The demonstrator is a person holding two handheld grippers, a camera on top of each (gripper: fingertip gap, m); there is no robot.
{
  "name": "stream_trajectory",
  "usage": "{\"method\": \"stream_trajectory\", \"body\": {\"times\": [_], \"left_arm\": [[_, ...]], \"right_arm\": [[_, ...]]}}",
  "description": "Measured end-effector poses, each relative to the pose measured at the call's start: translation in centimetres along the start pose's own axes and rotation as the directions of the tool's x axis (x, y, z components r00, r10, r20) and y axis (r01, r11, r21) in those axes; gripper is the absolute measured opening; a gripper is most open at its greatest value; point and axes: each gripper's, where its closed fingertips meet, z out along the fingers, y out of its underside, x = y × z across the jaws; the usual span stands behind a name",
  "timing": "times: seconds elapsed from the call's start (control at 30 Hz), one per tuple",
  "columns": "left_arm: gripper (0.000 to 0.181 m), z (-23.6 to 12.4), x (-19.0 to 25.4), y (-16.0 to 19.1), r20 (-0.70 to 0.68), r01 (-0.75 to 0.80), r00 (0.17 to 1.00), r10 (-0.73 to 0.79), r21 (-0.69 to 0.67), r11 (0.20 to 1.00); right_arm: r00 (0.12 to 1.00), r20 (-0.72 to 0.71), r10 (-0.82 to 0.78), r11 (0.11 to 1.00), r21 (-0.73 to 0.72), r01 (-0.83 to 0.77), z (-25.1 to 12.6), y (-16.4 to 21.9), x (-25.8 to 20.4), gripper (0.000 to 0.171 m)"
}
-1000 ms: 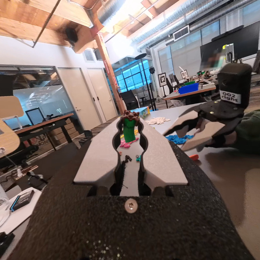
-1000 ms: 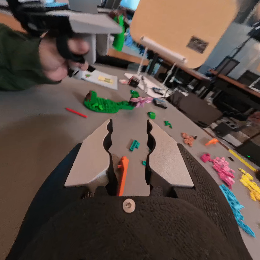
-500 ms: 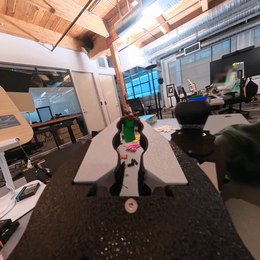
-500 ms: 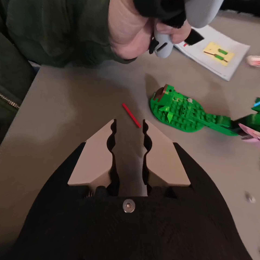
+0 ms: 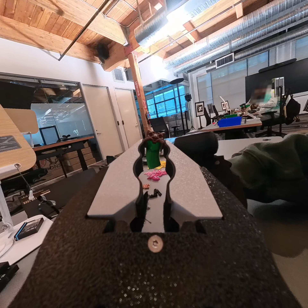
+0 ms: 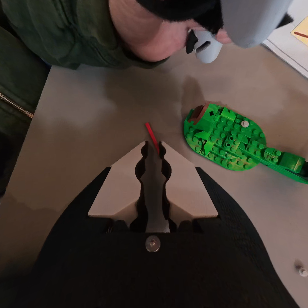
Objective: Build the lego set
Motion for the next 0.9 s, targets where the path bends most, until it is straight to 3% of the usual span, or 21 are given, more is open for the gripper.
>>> {"method": "stream_trajectory", "body": {"times": [0.03,0.37,0.63,0.9], "left_arm": [[0.019,0.0,0.0,0.0,0.001,-0.004,1.0,0.004,-0.001,1.0],[0.019,-0.1,-0.3,-0.2,0.018,-0.012,1.0,0.012,0.008,1.0],[0.019,0.1,0.2,0.1,0.003,-0.008,1.0,0.008,-0.001,1.0],[0.019,0.6,2.4,0.5,-0.055,-0.094,0.994,0.092,-0.029,0.995]], "right_arm": [[1.0,0.0,0.007,1.0,0.0,-0.007,0.0,0.0,-0.1,0.011],[0.997,-0.046,0.056,0.996,0.066,-0.053,-0.6,-0.3,-1.2,0.002],[0.947,-0.316,0.058,0.989,0.146,-0.012,-4.8,-0.9,-0.3,0.002],[0.798,-0.594,0.107,0.98,0.199,0.017,-10.2,0.2,1.7,0.002]]}}
